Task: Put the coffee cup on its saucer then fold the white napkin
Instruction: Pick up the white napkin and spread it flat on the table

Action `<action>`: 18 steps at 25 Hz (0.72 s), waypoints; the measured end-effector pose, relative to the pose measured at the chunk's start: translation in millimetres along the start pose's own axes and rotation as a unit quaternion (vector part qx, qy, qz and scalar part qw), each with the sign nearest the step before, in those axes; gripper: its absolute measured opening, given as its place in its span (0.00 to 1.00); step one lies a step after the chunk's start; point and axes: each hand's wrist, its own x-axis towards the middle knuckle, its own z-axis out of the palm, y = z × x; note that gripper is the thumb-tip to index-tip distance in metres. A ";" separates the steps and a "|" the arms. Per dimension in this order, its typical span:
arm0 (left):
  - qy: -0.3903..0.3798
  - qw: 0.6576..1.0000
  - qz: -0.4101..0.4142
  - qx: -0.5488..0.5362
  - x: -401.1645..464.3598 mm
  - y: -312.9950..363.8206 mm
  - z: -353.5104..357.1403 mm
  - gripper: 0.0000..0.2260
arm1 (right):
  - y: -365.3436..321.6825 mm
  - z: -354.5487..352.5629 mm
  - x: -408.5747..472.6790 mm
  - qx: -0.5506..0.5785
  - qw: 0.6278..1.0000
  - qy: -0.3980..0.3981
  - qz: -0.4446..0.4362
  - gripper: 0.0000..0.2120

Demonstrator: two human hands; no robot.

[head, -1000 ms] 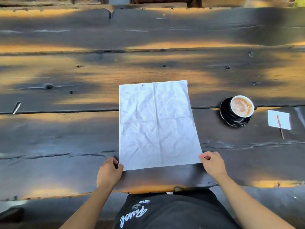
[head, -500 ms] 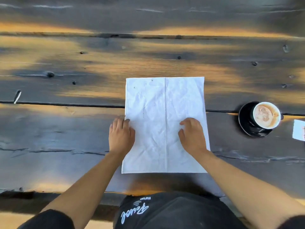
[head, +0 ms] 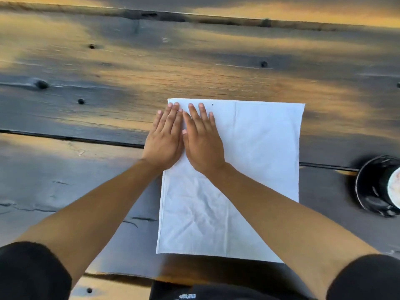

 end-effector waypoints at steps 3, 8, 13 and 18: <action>-0.004 1.000 -0.029 -0.003 10.9 -8.1 5.7 0.26 | 2.0 14.1 19.9 0.001 1.000 0.002 -0.004 0.24; -0.008 0.999 -0.031 0.024 11.4 -11.2 9.7 0.28 | 5.8 23.3 23.4 -0.044 0.999 -0.004 0.007 0.27; -0.027 0.998 -0.036 0.041 14.5 -9.4 6.7 0.29 | 30.2 12.2 14.6 -0.080 0.996 -0.001 0.024 0.32; -0.028 0.998 -0.041 0.042 15.4 -7.6 5.6 0.29 | 93.1 -16.4 -12.4 -0.113 0.992 0.008 0.048 0.33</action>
